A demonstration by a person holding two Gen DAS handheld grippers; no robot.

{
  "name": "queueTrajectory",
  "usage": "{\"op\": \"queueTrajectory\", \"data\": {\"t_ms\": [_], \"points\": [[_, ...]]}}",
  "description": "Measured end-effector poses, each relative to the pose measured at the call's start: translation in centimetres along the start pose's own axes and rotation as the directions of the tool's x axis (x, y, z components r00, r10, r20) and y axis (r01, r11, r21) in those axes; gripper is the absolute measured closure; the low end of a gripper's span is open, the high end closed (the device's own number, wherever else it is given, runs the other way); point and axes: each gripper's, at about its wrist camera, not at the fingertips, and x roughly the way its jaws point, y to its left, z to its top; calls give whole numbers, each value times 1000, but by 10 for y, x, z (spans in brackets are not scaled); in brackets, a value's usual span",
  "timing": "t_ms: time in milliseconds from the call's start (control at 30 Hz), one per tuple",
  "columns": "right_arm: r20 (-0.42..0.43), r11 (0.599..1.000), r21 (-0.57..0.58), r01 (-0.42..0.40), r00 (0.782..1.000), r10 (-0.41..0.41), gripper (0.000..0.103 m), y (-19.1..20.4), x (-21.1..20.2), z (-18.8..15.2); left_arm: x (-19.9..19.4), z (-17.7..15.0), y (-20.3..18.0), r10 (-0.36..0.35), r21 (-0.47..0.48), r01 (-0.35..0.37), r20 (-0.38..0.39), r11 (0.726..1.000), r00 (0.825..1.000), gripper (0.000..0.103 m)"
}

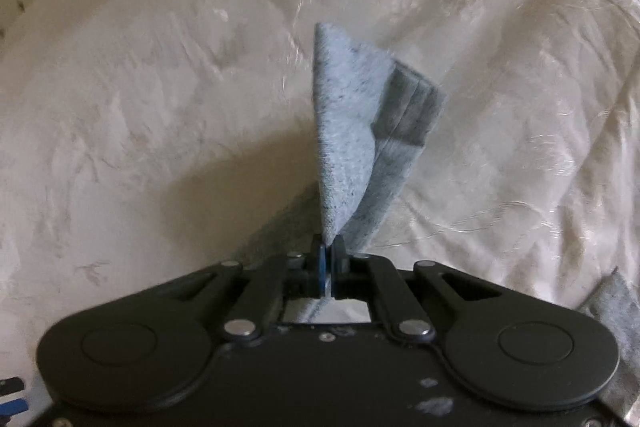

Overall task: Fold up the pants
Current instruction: 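Lift the held leg hem with the right gripper and carry it over the other leg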

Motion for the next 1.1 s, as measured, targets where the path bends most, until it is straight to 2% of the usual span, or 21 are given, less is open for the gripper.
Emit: {"op": "queueTrajectory", "data": {"t_ms": [100,167,200,233,300,367,433,600,767,833,867,900,933,967,1033,1100], "points": [[-5,999,25,-43,999,44,98,-15,-13,-1,2,6,-3,-20,-22,20,2,1000,1000,59],[-11,998,21,-66,998,67,86,-20,-17,0,3,8,-9,-18,-15,18,6,1000,1000,59],[8,998,23,-55,998,55,60,-22,-18,0,3,8,-12,-18,-9,18,9,1000,1000,59],[28,999,21,-39,999,39,29,-20,-17,0,4,7,-14,-17,-4,18,10,1000,1000,59],[63,1000,20,-22,998,21,15,-18,-15,5,4,6,-17,-18,4,18,9,1000,1000,59],[68,1000,16,15,998,-16,15,-13,-8,9,4,4,-18,-17,8,17,5,1000,1000,59],[30,998,38,49,998,-50,17,-12,3,13,1,2,-17,-19,12,19,3,1000,1000,59],[-52,985,163,62,997,-54,17,-31,10,3,-3,0,-11,-9,22,9,17,1000,1000,59],[-142,963,264,57,990,-20,21,-55,28,-17,1,-2,-9,-3,24,3,5,1000,1000,59],[-128,946,324,-8,990,53,27,-63,35,-19,2,-2,-9,-1,26,2,-1,1000,1000,59],[-116,932,358,-52,988,99,33,-65,39,-19,3,-3,-9,0,28,0,-3,1000,1000,59],[-109,921,381,-75,986,126,48,-67,42,-19,4,-3,-8,0,29,0,-5,1000,1000,59],[-102,911,402,-93,984,146,81,-67,45,-18,4,-3,-8,-1,29,1,-7,1000,1000,59],[-97,905,411,-109,982,163,99,-67,46,-19,4,-3,-8,-1,27,1,-9,1000,1000,59],[-95,917,383,-109,983,156,99,-61,40,-17,3,-3,-6,-4,21,4,-10,1000,1000,59],[-49,941,316,-125,988,148,99,-51,21,-15,3,-2,-6,-6,15,7,-10,1000,1000,59]]}}
